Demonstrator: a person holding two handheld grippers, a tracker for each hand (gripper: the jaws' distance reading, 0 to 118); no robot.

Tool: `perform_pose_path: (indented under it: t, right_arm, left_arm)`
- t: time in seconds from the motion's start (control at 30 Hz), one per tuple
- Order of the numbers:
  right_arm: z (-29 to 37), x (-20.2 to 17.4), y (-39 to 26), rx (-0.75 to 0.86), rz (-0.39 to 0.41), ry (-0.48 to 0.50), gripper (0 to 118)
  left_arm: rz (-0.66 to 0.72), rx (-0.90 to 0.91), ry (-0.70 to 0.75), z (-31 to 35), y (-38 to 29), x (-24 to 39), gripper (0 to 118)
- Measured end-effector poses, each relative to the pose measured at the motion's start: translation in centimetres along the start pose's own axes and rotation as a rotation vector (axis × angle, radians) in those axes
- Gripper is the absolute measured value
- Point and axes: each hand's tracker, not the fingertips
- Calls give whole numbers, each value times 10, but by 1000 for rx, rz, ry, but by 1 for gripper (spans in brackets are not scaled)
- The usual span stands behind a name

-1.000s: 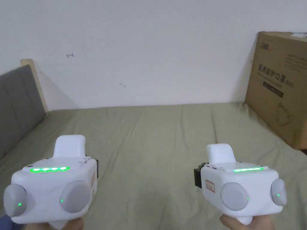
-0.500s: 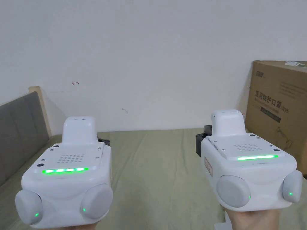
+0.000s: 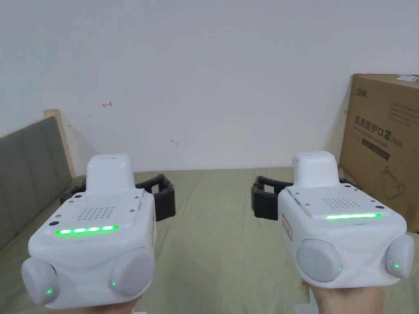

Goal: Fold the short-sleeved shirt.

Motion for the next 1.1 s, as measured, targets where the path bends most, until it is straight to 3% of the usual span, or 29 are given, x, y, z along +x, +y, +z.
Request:
perform_pose_path:
  t: [0.07,0.2,0.4,0.7,1.1]
  right_arm:
    - [2,-2,-2,18,8,-4,117]
    - [4,-4,0,60,34,-23,117]
    - [4,-3,0,54,6,-14,117]
    - [1,-1,-5,35,3,-18,117]
    - [-5,4,-5,24,-16,-17,117]
  left_arm:
    - [-1,7,8,2,-1,3,105]
    - [26,9,-38,7,2,2,105]
    - [33,-11,-61,7,3,1,105]
    - [-4,-80,16,2,2,9,105]
    - [-30,-86,-9,-1,0,22,105]
